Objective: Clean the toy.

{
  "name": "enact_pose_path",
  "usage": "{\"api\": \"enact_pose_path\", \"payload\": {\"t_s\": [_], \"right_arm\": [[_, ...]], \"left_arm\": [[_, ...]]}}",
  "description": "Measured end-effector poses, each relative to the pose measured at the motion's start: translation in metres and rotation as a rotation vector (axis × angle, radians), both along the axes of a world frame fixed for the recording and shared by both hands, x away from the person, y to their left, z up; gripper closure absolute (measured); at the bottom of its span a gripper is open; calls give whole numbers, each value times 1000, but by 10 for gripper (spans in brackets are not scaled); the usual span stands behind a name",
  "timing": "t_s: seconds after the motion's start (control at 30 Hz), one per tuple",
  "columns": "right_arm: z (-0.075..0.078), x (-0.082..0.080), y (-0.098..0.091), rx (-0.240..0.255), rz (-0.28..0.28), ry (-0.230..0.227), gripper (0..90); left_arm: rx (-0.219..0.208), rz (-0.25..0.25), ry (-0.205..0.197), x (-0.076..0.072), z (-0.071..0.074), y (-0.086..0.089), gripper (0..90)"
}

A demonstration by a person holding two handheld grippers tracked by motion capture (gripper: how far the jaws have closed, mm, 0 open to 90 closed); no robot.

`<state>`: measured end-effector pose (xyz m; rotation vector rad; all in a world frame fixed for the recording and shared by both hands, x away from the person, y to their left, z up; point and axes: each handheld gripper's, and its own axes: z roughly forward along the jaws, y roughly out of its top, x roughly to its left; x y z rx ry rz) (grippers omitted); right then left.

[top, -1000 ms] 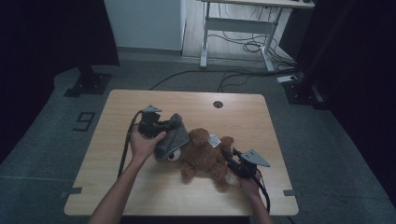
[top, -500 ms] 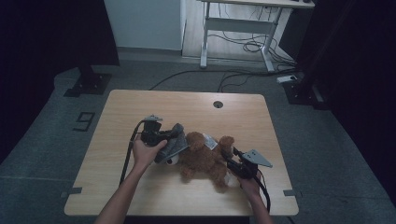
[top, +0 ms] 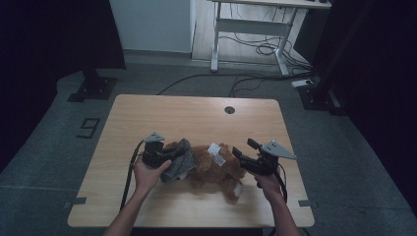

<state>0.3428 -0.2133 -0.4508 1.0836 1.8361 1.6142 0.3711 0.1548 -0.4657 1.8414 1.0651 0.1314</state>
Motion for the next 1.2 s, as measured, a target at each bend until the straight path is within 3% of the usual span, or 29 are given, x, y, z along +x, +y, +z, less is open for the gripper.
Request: {"api": "enact_pose_path", "payload": {"t_s": [0.07,0.17,0.37,0.4,0.5,0.63,0.7,0.73,0.77,0.87,0.9,0.93,1.07,1.2], "right_arm": [[5,5,2,-18,8,16,256],[2,13,7,-20,48,93,256],[-28,4,23,-39,144,201,208],[-28,4,23,-39,144,201,208],[-47,-3,29,-44,197,263,178],[-61,-8,40,-94,239,317,160],[-64,-9,44,-121,240,325,164],[-72,-12,53,-165,233,338,251],[-75,-13,54,-162,230,345,289],[-77,-15,54,-173,213,297,434],[-77,-15,54,-173,213,297,434],[-76,-15,53,-211,196,246,480],[-76,-9,53,-248,139,205,498],[-75,14,51,-267,92,191,503]], "left_arm": [[1,-1,0,-1,0,0,765],[-9,-8,-3,-5,-1,2,764],[-30,-22,1,-13,-3,8,764],[-30,-22,1,-13,-3,8,763],[-40,-30,2,-17,-4,10,763],[-52,-43,8,-24,-7,13,763],[-59,-49,14,-26,-8,14,762],[-59,-49,14,-28,-9,15,761],[-59,-49,14,-28,-9,15,761],[-80,-50,11,-32,-11,16,761],[-80,-50,11,-32,-11,16,760],[-84,-58,15,-32,-12,15,760],[-81,-90,30,-32,-14,2,760],[-56,-85,38,-20,-23,-16,760]]}}
